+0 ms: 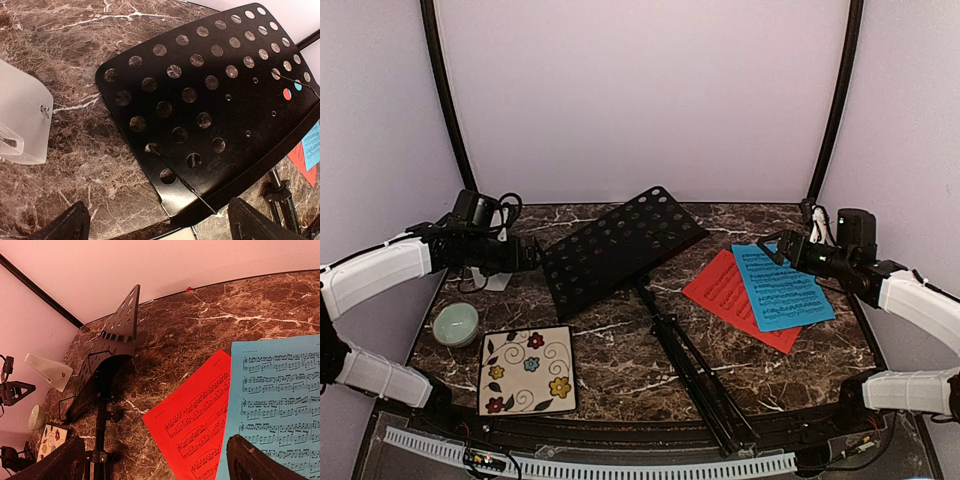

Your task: Set up the instrument practice props

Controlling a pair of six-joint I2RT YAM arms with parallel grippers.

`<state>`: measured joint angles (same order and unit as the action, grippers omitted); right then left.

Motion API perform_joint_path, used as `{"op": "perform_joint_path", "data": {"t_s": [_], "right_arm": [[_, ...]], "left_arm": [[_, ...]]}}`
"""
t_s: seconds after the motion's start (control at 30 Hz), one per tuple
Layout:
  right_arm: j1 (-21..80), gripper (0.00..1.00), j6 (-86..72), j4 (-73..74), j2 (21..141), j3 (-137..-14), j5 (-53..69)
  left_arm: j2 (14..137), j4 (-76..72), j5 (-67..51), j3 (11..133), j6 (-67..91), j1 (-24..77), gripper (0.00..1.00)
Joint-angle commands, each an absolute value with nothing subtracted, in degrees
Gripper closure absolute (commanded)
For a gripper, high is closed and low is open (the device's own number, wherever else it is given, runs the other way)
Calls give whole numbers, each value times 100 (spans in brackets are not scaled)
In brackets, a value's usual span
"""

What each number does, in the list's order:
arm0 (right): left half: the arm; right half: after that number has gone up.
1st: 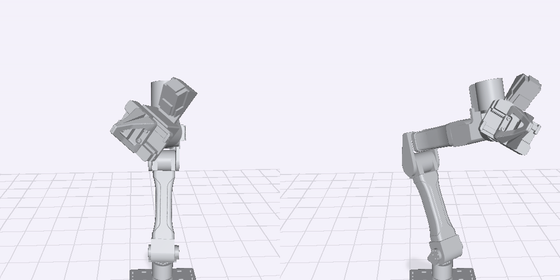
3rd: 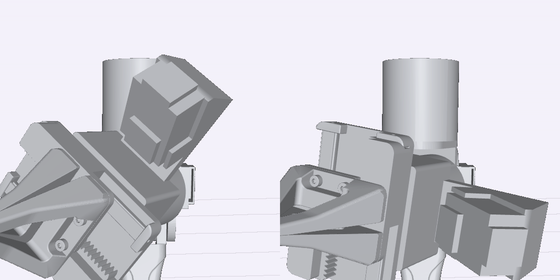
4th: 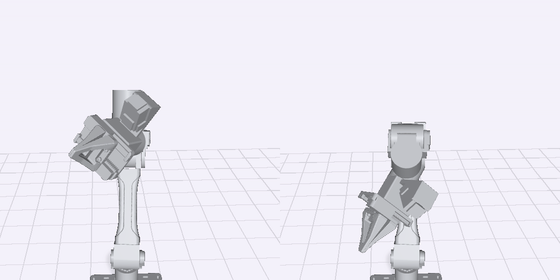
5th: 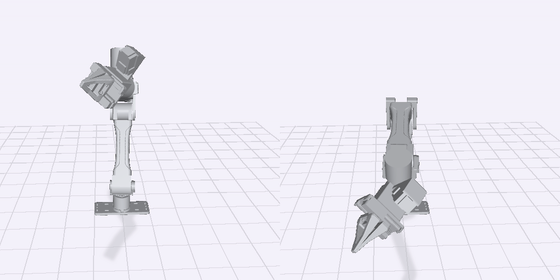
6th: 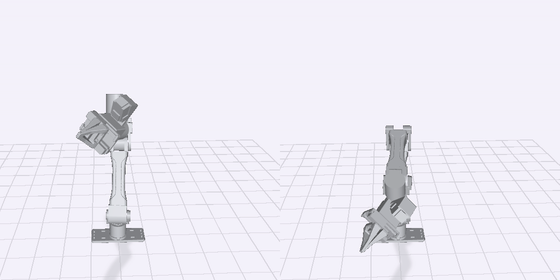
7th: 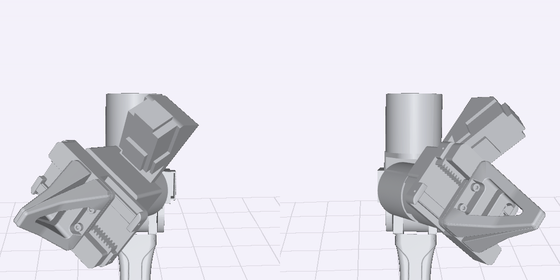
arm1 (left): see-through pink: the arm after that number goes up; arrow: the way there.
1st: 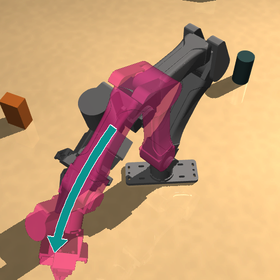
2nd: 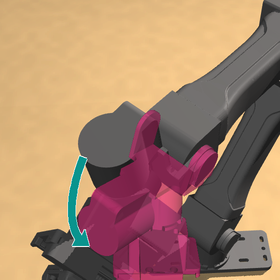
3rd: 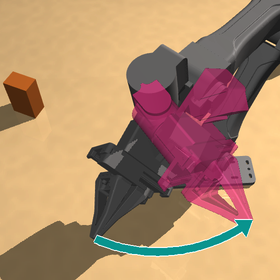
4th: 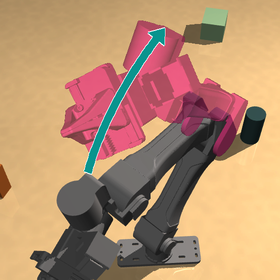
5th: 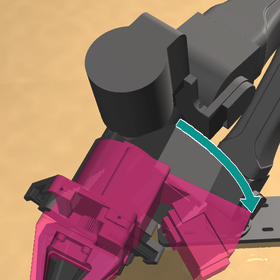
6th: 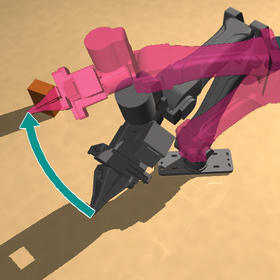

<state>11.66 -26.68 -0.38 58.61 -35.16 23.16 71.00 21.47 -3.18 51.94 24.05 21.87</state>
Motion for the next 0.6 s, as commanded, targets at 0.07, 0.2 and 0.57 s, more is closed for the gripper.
{"op": "perform_joint_path", "data": {"t_s": [0.07, 0.2, 0.57], "right_arm": [[1147, 1, -2742, -417, 5801, -3413, 2520], [1151, 1, -2733, -423, 5807, -3410, 2648], [1151, 1, -2611, -277, 5907, -3463, 2618]], "left_arm": [[7325, 2023, -963, 5724, 1735, 2207, 1], [7526, 2024, -1711, 6020, 1158, 2363, 1], [8677, 2713, -1083, 7101, 48, 3677, 5]]}}
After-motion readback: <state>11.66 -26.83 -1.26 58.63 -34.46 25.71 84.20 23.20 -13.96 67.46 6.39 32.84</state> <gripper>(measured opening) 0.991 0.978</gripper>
